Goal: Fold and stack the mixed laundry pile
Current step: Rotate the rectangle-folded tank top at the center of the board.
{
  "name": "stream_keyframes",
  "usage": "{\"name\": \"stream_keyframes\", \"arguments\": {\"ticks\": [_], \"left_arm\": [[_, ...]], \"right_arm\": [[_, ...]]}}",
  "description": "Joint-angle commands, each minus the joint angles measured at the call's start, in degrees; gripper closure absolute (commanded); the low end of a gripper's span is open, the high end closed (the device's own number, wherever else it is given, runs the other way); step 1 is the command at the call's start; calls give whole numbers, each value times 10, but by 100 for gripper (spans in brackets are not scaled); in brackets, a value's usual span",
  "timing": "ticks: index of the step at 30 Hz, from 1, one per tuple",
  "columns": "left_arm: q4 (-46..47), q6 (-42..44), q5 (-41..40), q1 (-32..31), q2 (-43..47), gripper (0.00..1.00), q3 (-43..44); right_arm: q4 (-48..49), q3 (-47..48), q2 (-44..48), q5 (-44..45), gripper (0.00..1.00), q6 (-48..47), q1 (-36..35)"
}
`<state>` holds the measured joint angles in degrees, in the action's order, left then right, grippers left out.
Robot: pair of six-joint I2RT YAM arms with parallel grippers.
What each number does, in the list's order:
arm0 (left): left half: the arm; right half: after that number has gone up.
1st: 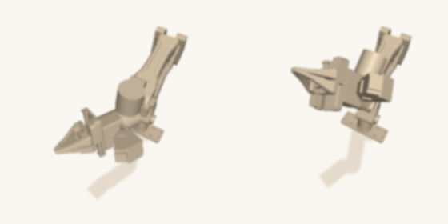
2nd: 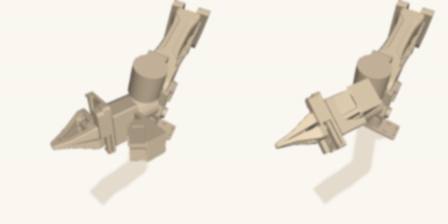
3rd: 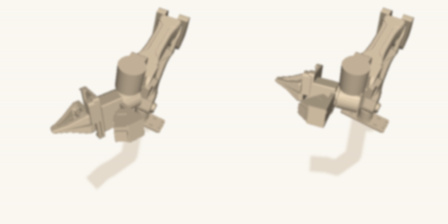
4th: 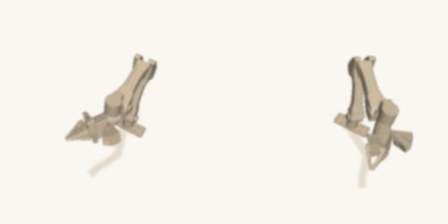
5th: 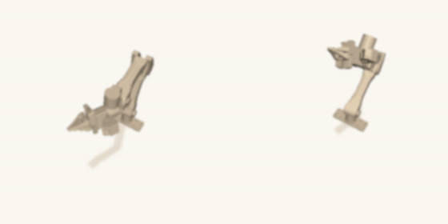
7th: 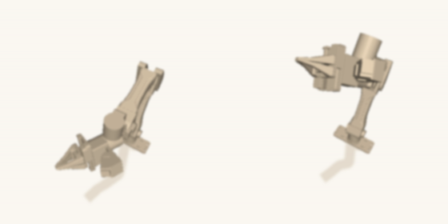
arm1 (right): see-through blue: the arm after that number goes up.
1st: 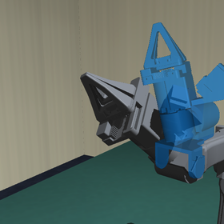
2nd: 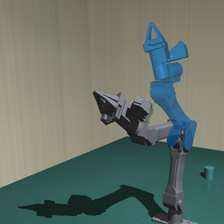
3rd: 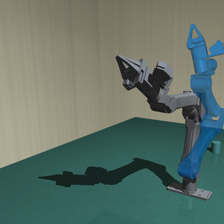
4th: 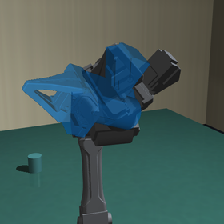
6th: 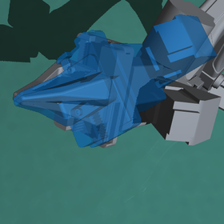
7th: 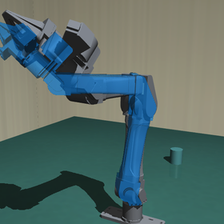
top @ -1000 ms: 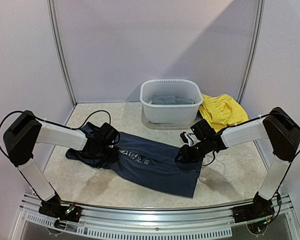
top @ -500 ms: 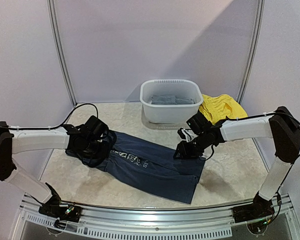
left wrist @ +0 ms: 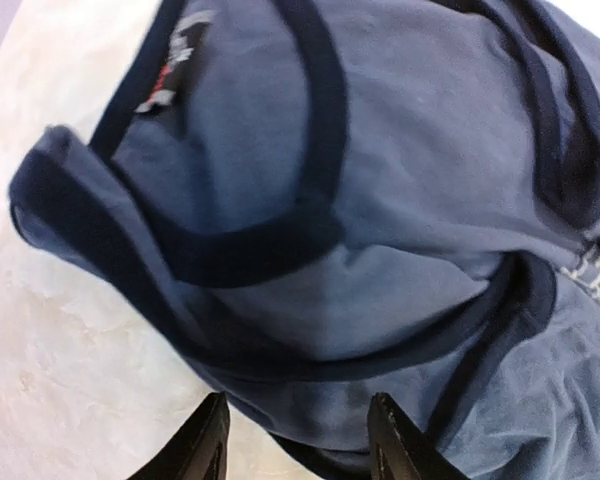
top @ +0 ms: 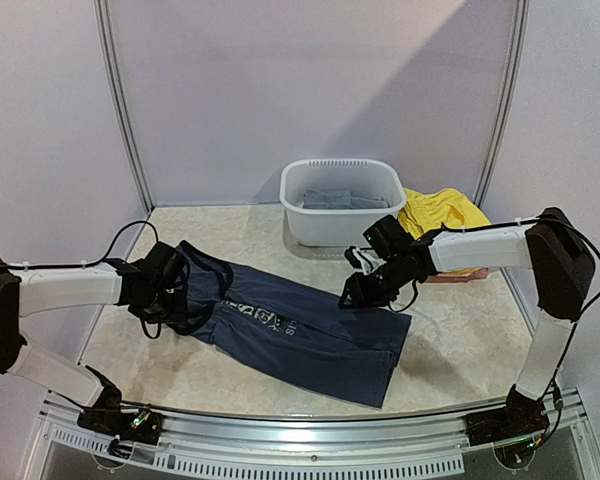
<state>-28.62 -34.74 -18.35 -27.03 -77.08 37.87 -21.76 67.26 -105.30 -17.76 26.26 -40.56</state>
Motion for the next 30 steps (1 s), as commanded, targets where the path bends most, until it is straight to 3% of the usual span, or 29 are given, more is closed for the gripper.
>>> {"name": "stream_keyframes", "arguments": {"ticks": [1,8,16,25,30], "left_arm": [[9,-49,-12,33,31,50,-19],[58,-70,10,116,113,39,-79],[72,-81,33,191,214,38,-130],[116,-84,70,241,206,39,-150],[189,-81,88,253,182,40,-161]], "right_arm": [[2,11,-39,-5,53,-16,-1],[15,4,-62,-6,53,-15,-1],[16,3,-73,-3,53,-17,-1],[18,-4,-73,0,53,-17,-1],[26,-9,-73,-1,53,-14,-1]]}}
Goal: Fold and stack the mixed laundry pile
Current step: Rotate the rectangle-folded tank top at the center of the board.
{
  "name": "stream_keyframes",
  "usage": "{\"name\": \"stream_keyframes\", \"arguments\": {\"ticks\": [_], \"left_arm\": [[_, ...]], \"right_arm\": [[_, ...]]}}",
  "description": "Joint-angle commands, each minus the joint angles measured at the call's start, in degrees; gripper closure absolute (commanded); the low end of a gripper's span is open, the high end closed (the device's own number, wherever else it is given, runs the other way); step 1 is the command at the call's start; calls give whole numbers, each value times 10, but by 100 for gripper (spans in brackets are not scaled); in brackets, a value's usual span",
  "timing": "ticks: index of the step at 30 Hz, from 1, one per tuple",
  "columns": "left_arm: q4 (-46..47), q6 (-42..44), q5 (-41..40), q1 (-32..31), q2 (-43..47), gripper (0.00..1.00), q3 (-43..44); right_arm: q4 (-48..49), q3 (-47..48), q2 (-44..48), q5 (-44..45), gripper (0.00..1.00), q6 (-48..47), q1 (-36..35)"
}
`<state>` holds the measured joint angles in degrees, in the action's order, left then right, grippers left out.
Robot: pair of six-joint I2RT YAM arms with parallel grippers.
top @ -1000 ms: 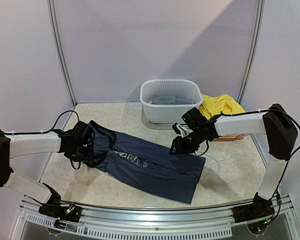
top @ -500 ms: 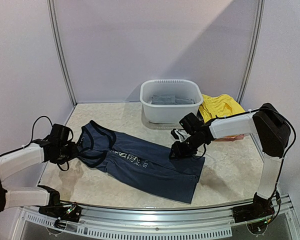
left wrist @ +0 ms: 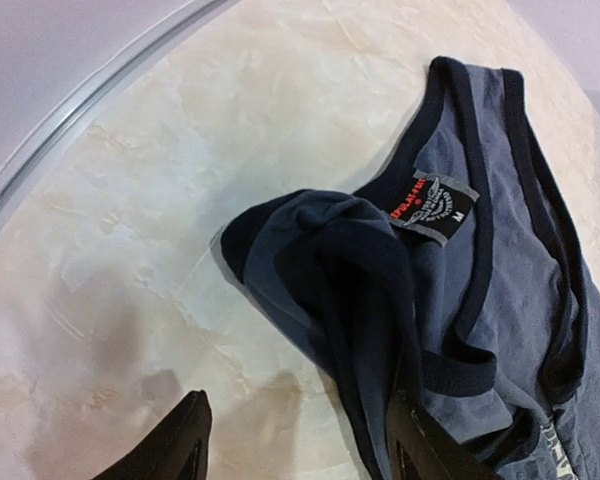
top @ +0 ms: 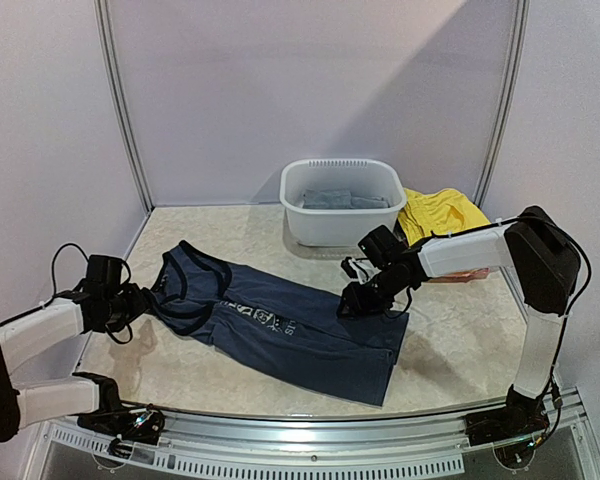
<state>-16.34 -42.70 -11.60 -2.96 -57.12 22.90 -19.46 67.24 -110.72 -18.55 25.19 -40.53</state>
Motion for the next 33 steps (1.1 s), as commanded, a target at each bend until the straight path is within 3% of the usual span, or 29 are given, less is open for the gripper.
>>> {"name": "stream_keyframes", "arguments": {"ticks": [1,14,17,20,23,26,33], "left_arm": [[77,-2,20,14,-25,40,-10],[188,-17,31,23,-129,45,24],[223,-21,40,23,-161,53,27],[239,-18,45,23,-196,69,45],[256,-13,48,23,-227,99,66],[238,-13,42,22,-248,100,92],[101,-17,-19,8,-293,100,205]], "right_arm": [[3,-10,-19,7,53,-2,-1],[4,-19,-13,11,53,-1,-1],[2,-19,-13,11,53,-1,-1],[-1,-23,-11,11,53,-1,-1],[-1,-34,-2,12,53,1,-1],[-6,-42,7,20,53,1,-1],[-3,-53,11,20,53,5,-1]]}}
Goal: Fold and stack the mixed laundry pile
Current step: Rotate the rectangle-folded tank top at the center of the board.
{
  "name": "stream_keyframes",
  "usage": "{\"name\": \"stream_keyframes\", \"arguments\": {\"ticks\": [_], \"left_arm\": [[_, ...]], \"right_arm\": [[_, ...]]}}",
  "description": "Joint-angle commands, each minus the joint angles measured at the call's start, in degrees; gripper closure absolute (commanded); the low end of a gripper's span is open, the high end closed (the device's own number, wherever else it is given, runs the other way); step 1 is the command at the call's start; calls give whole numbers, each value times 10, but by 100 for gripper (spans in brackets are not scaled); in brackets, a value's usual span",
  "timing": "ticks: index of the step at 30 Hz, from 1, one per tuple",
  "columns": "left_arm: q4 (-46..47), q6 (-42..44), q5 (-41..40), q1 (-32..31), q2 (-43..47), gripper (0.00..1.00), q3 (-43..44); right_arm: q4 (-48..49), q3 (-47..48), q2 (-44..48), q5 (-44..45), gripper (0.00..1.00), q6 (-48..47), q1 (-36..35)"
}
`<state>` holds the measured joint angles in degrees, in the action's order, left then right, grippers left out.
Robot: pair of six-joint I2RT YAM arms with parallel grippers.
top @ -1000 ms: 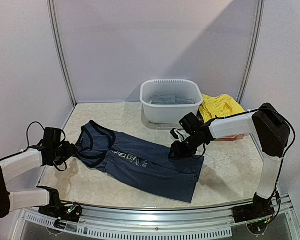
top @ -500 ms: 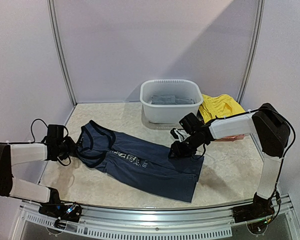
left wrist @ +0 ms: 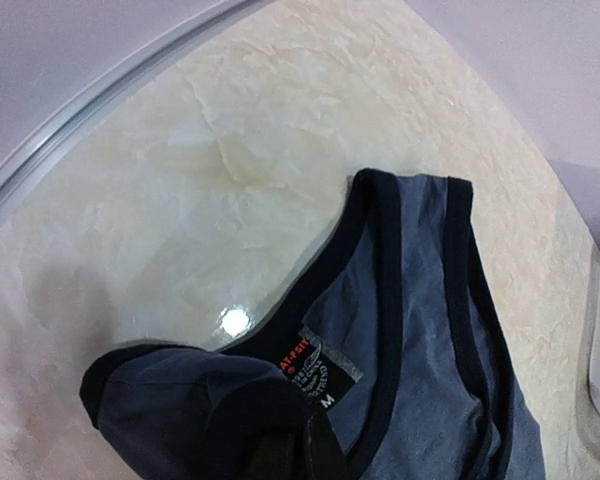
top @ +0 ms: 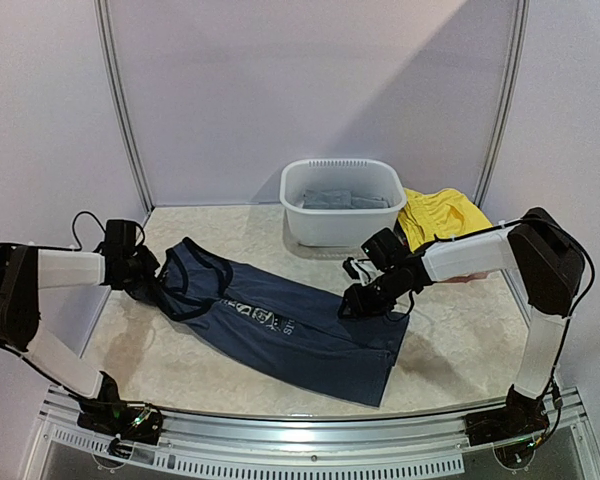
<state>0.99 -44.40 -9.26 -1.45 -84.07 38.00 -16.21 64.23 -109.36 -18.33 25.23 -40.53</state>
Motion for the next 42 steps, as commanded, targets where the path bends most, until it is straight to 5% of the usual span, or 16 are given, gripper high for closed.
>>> {"name": "stream_keyframes", "arguments": {"ticks": [1,7,10,13,16,21,24,28,32,42], "left_arm": [[-88,-1,-52,-9,-33,100,74],[-109,-4,-48,-16,-114,99,144],[-95,-3,-35,-21,-152,87,169],[-77,18,-13,-45,-152,64,182],[-134,58,-135,-118,-106,32,196],[-215,71,-191,-167,-47,19,178],[-235,73,-205,-182,-14,23,142],[-221,79,-168,-183,4,47,95],[-212,84,-143,-182,-25,58,86],[-137,98,-88,-169,-146,69,108]], "right_arm": [[-35,-23,-2,18,53,4,-1],[-35,-23,-4,18,53,4,-1],[-33,-22,-5,16,53,4,-1],[-36,-18,-6,15,53,4,-1],[-42,-13,-3,18,53,3,-1],[-52,-10,12,28,53,-1,-1],[-59,-5,19,33,53,-5,-1],[-63,0,21,39,53,-8,-1],[-65,-1,20,47,53,-6,-1],[-53,-42,18,47,54,24,-6]]}}
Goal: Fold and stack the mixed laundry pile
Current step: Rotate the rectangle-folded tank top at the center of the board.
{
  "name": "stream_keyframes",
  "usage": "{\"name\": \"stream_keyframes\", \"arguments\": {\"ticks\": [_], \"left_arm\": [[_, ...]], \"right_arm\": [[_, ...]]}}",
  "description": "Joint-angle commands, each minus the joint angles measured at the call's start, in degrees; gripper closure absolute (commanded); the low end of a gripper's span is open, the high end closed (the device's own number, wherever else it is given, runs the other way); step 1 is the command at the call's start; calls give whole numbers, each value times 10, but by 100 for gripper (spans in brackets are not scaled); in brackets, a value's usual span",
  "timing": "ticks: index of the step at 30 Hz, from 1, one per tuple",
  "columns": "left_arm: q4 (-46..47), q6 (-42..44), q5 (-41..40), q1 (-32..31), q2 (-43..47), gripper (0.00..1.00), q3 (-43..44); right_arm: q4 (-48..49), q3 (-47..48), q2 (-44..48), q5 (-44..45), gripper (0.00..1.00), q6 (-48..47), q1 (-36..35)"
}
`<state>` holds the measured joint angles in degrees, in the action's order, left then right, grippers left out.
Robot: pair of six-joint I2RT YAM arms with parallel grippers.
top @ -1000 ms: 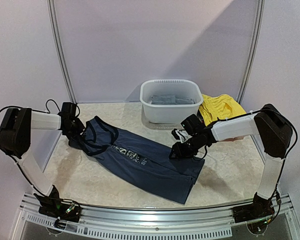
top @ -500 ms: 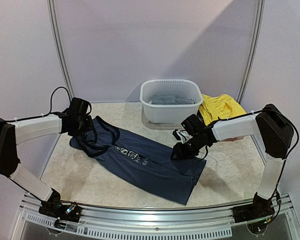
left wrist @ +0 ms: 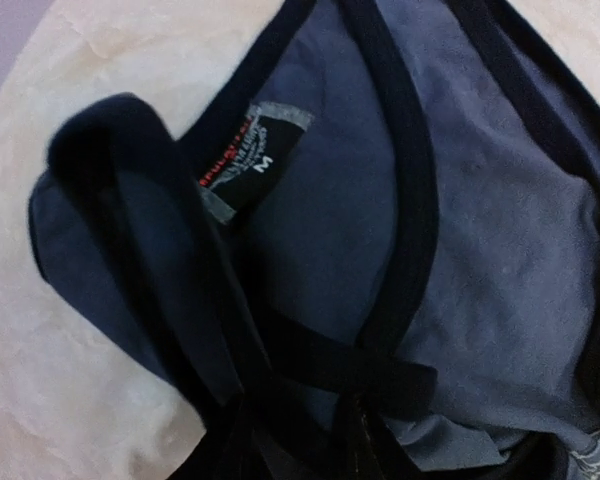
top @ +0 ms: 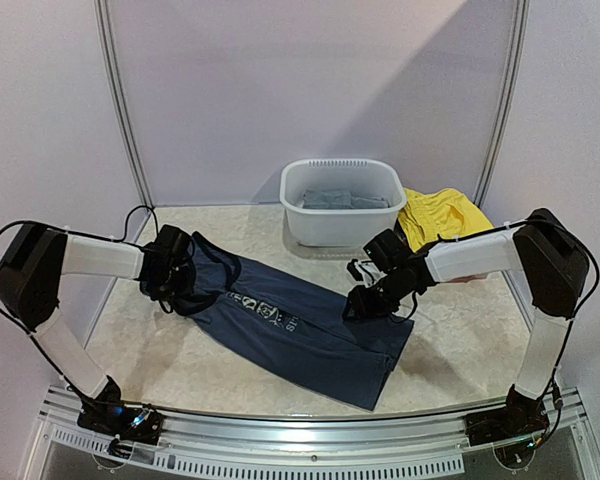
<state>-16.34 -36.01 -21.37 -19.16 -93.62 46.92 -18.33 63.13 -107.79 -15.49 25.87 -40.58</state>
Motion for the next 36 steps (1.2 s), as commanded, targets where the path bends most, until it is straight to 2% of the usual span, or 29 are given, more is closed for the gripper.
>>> {"name": "stream_keyframes", "arguments": {"ticks": [1,7,18,24,29,33,36], "left_arm": [[42,19,38,9,-64,69,26],[29,28,63,18,-140,71,94],[-38,48,76,36,-227,72,246],[-69,68,101,45,-290,72,345],[-99,96,110,45,-334,73,434],[-101,108,85,40,-296,72,417],[-94,117,66,34,-247,67,381]], "right_arm": [[-30,-36,3,20,53,21,-9],[-28,-48,-1,20,54,48,-44],[-21,-58,-11,1,53,107,-147],[-6,-26,-28,-24,53,130,-204],[-15,5,-47,-28,53,128,-218],[-60,17,-29,16,53,113,-218],[-83,29,-8,34,52,99,-217]]}}
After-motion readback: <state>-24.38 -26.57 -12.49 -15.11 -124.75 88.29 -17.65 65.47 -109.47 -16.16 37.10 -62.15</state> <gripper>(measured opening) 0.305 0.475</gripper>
